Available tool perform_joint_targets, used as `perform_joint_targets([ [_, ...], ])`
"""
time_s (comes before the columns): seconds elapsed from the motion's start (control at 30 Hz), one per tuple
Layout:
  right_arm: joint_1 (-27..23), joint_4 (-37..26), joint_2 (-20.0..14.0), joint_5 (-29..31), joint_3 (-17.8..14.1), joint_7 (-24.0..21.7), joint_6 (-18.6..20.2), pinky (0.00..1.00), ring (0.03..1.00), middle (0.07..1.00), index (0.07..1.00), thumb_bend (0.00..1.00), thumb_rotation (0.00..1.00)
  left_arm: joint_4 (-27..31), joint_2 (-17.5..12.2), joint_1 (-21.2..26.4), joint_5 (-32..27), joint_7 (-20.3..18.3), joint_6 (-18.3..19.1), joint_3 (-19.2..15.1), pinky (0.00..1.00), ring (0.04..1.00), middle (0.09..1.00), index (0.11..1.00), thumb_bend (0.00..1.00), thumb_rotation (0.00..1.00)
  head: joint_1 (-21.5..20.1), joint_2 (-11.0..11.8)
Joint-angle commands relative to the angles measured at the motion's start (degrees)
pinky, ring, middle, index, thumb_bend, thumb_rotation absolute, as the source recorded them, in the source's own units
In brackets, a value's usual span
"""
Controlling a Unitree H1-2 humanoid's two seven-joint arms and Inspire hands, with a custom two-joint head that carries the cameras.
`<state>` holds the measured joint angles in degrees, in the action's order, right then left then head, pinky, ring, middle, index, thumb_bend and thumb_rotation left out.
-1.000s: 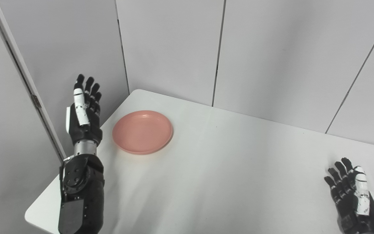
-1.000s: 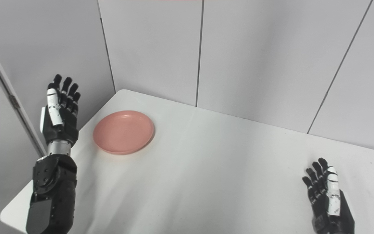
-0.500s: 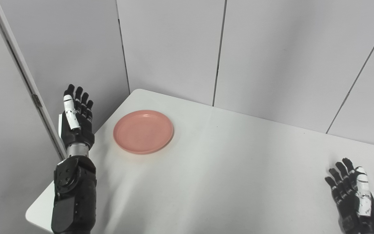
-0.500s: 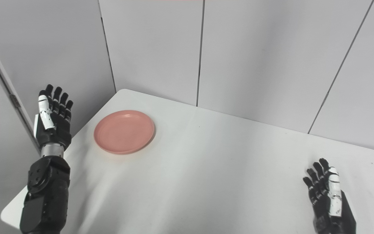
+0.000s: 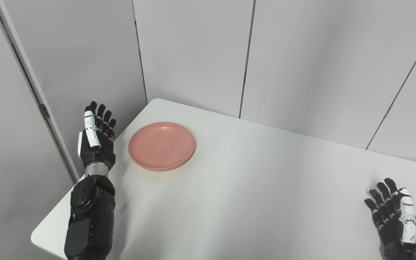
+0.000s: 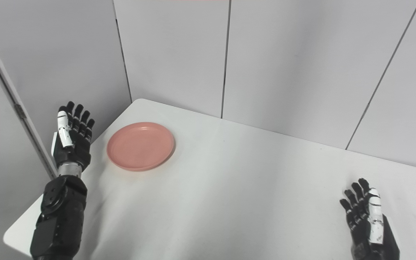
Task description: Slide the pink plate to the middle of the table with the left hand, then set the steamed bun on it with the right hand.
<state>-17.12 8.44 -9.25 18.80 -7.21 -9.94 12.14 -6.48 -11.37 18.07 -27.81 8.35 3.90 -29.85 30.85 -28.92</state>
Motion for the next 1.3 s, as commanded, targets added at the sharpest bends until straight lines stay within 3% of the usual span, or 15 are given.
perform_joint_targets([
  [0.0, 1.2, 0.2, -0.3, -0.6, 0.3, 0.5, 3.3, 1.0, 1.0, 1.0, 1.0, 0.09, 1.0, 0.3, -1.5, 1.7, -0.1, -0.4, 0.0, 0.3, 1.0, 0.995, 1.0, 1.0, 0.44, 1.0, 0.0, -0.1],
  [0.87, 1.6, -1.4, 0.4, -0.2, 0.4, 1.0, 4.4, 1.0, 1.0, 1.0, 1.0, 0.09, 1.0, -8.4, -1.7, 3.0, 0.1, 0.3, 0.1, 0.6, 0.98, 0.96, 0.967, 0.981, 0.43, 1.0, -0.7, -0.4],
  [1.27, 1.4, -0.4, 0.5, -0.2, 0.5, 0.6, 3.6, 1.0, 1.0, 1.0, 1.0, 0.09, 1.0, -15.3, -1.3, 4.4, 0.1, -2.6, -0.8, 2.9, 0.97, 0.956, 0.973, 0.984, 0.42, 1.0, -1.8, -0.4],
])
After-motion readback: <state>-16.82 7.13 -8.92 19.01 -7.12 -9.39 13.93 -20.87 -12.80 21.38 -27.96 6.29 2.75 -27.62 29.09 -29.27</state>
